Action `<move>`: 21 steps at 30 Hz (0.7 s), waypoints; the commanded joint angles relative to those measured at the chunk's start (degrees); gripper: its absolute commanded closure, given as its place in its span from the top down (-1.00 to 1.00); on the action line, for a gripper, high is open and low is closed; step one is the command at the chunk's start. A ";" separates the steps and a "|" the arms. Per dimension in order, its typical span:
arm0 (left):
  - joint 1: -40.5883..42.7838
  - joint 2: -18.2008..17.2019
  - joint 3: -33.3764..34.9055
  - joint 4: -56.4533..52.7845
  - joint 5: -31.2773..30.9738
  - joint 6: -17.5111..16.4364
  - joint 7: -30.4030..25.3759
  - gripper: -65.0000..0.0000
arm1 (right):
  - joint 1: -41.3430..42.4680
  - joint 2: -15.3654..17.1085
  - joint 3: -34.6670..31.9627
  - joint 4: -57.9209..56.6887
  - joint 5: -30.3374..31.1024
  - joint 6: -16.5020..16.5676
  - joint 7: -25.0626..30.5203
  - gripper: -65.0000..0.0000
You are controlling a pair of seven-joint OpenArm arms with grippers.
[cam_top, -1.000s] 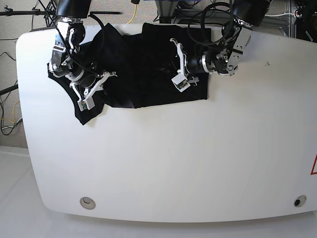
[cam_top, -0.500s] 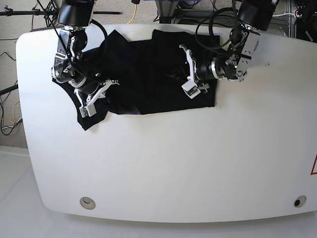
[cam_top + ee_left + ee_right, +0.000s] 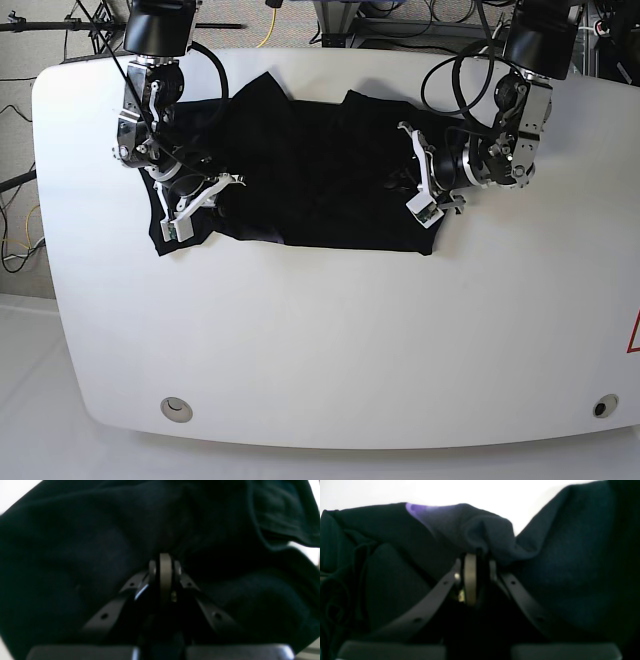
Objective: Fold the T-shirt properly
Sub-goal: 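Drag the shirt end back with the left gripper, away from the right gripper, then pull the shirt ends apart with both grippers to spread it flat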
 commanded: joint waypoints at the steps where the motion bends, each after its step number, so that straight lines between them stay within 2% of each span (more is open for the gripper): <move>1: -0.79 -1.12 -0.35 -0.09 3.92 2.06 3.92 -1.00 | -0.79 0.34 0.42 -1.13 -6.39 -4.87 -3.17 -0.91; 8: -1.41 -0.86 -0.44 -0.09 3.92 2.06 3.92 -1.00 | -0.79 -1.15 0.50 -0.25 -6.39 -5.31 -2.91 -0.91; 15: -1.41 -0.68 -0.44 0.43 3.48 2.06 4.09 -1.00 | -2.02 -1.33 0.33 7.93 -6.22 -4.95 -3.35 -0.91; 18: -1.41 -0.68 -0.44 0.52 3.48 2.06 4.09 -1.00 | -2.72 -1.33 0.24 12.06 -6.22 -4.95 -3.35 -0.76; 21: -1.41 -0.59 -0.44 0.52 3.39 2.06 4.09 -1.00 | -3.16 -1.33 0.24 15.75 -6.22 -4.95 -3.79 -0.47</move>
